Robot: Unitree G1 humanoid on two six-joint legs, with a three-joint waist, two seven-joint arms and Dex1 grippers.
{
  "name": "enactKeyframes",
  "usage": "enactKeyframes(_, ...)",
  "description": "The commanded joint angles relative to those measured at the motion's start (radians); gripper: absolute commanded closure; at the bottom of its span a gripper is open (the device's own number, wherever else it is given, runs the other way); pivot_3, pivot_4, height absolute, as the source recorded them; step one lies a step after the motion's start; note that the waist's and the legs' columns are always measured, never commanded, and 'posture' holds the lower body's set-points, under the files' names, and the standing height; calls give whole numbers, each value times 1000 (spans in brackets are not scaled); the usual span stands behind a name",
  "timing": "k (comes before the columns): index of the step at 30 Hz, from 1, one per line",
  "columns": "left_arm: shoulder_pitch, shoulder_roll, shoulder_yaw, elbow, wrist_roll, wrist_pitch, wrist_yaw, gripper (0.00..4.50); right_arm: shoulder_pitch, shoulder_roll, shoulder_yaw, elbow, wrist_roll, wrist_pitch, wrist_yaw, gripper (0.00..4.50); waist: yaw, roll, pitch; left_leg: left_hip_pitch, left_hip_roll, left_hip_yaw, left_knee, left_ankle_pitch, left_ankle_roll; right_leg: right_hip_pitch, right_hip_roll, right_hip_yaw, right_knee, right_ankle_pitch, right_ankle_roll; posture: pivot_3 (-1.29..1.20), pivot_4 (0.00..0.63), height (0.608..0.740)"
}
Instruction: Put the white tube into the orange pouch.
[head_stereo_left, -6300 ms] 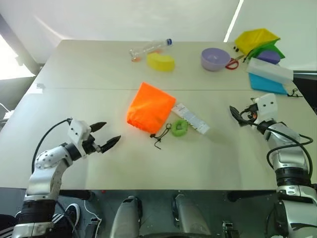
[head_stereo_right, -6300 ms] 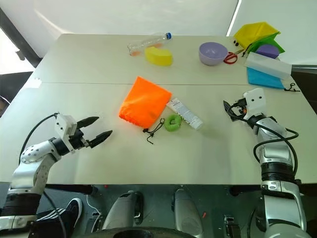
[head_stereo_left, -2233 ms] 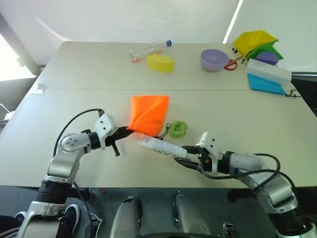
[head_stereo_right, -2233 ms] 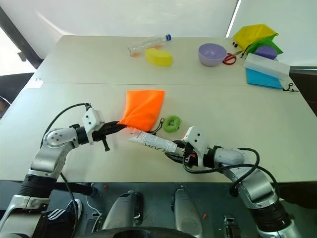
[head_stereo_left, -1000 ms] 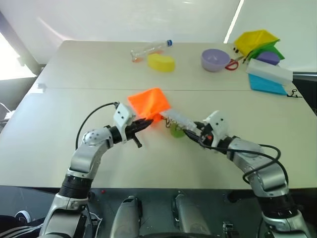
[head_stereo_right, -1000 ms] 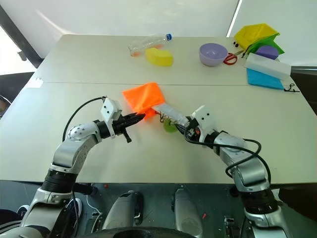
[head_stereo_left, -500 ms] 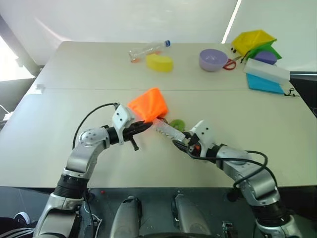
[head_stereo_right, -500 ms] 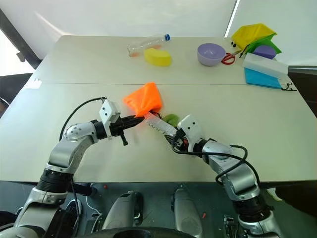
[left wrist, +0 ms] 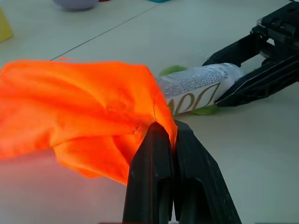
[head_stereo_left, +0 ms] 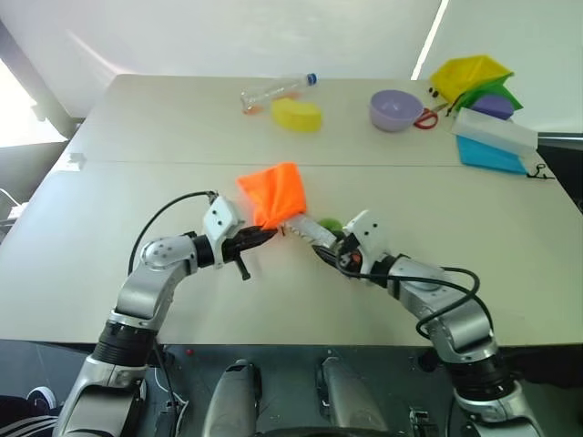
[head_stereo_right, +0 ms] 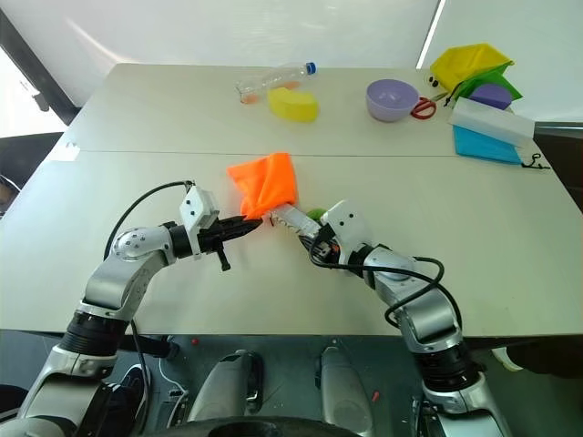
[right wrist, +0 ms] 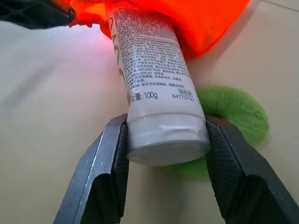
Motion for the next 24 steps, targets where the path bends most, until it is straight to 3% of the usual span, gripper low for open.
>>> enactKeyframes(1, -3, 7, 8, -29, -3, -17, -4, 4500, -3, -6, -47, -42, 29, 6, 5, 2733, 0, 0, 0, 0, 0, 0, 0, 0, 0, 0, 0, 0, 0, 0, 0, 0, 150, 740)
enactKeyframes(13, -2, -12, -3, -41, -9, 2, 17, 4500, -91, 182, 29, 56, -35, 28, -144, 2733, -5, 0, 0, 0, 0, 0, 0, 0, 0, -1, 0, 0, 0, 0, 0, 0, 150, 740)
enactKeyframes(24, 3, -25, 3, -26, 2, -20, 40, 4500, -243, 252, 142, 251, -123, 7, -130, 2733, -20, 0, 0, 0, 1, -1, 0, 0, 0, -1, 1, -1, 1, 0, 0, 0, 150, 740)
